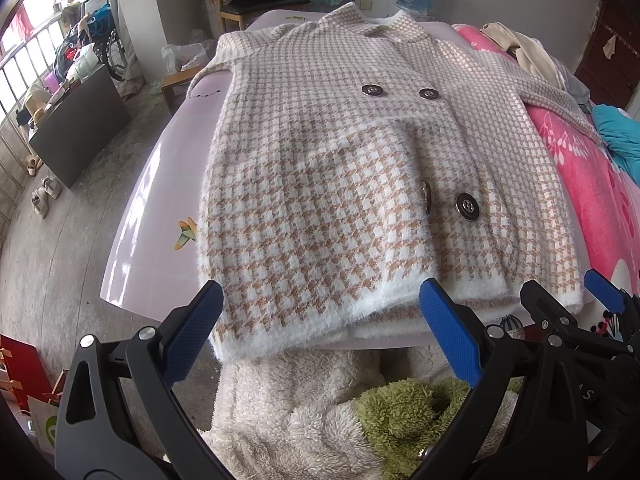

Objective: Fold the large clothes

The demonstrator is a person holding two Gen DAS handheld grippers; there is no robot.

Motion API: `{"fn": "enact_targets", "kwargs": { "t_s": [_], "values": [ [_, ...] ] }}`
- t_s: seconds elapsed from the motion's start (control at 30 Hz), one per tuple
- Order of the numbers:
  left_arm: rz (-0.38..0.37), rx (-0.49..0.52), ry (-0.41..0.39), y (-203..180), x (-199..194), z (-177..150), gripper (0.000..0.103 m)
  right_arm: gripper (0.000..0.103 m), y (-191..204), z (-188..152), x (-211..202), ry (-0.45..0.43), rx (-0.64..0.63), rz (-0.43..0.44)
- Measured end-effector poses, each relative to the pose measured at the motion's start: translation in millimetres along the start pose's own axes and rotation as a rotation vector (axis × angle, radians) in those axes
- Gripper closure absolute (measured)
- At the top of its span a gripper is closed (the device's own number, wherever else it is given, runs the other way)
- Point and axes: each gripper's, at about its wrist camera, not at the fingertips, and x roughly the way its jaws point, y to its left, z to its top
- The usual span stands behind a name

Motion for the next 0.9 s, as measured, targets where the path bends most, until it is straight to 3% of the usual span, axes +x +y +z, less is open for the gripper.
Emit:
{"fn": "enact_targets", "kwargs": {
  "t_s": [0.73,0.9],
  "values": [
    [0.014,0.002,-0.019,5.8,12.4,8.6,0.008,0.006,-9.3,11.1,1.9,-0.031,-0.003,-0.037],
    [0.030,0.015,-0.042,9.4,14.3,17.1,0.008,0.006,-8.1,21.2,0.0,-0.080,-0.022,-0.049]
  ]
}}
